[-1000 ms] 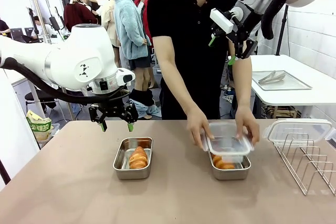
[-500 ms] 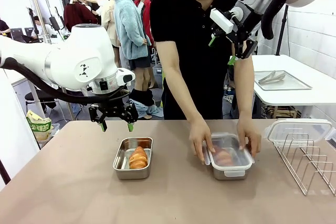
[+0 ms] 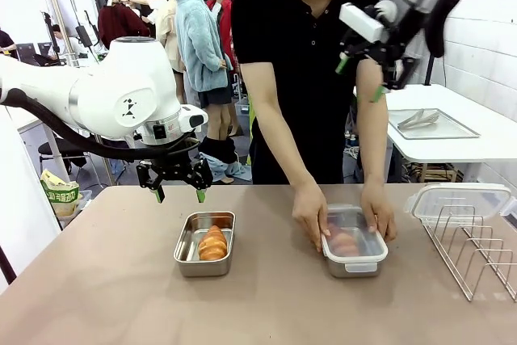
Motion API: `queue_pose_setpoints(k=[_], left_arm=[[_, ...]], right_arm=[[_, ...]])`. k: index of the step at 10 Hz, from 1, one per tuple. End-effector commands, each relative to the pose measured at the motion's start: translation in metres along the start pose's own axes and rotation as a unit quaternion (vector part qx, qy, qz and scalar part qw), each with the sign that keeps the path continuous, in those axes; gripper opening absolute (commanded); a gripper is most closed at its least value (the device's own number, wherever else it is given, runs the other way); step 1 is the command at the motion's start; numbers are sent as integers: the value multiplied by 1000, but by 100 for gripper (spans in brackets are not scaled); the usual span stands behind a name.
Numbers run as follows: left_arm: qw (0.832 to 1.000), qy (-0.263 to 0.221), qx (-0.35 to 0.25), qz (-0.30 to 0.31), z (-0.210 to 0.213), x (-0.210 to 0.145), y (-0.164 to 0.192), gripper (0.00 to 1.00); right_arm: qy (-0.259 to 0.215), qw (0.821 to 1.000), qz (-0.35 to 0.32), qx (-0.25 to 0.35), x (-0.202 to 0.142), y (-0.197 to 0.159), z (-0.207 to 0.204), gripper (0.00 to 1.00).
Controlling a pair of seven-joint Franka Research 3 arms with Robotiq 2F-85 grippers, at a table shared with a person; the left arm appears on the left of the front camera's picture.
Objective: Place the bread in airtight containers.
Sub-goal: Pick up one Airtight Container lid and hand it to the human.
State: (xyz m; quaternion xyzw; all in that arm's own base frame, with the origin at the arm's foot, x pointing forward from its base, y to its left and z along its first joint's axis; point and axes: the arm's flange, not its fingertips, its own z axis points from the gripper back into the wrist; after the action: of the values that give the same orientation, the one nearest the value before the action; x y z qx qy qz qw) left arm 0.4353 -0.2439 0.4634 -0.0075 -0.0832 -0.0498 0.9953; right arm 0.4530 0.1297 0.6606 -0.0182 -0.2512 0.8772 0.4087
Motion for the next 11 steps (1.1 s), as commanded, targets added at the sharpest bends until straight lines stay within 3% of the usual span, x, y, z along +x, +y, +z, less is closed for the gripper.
queue_pose_setpoints(k=[1,4,9,10,11], left_arm=[[1000,-1,-1,2,1,0,0,100],[1000,-1,-1,2,1,0,0,100],[1000,-1,-1,2,1,0,0,100],[1000,-1,-1,2,1,0,0,100],[1000,-1,-1,2,1,0,0,100]], right_arm=[[3,997,-78,24,-24,56,7,100],[28,980,-174,91,-72,117,2,100],[94,952,-262,130,-100,138,0,100],[63,965,-224,118,-100,144,-4,100],[63,965,-224,118,-100,144,-4,100]])
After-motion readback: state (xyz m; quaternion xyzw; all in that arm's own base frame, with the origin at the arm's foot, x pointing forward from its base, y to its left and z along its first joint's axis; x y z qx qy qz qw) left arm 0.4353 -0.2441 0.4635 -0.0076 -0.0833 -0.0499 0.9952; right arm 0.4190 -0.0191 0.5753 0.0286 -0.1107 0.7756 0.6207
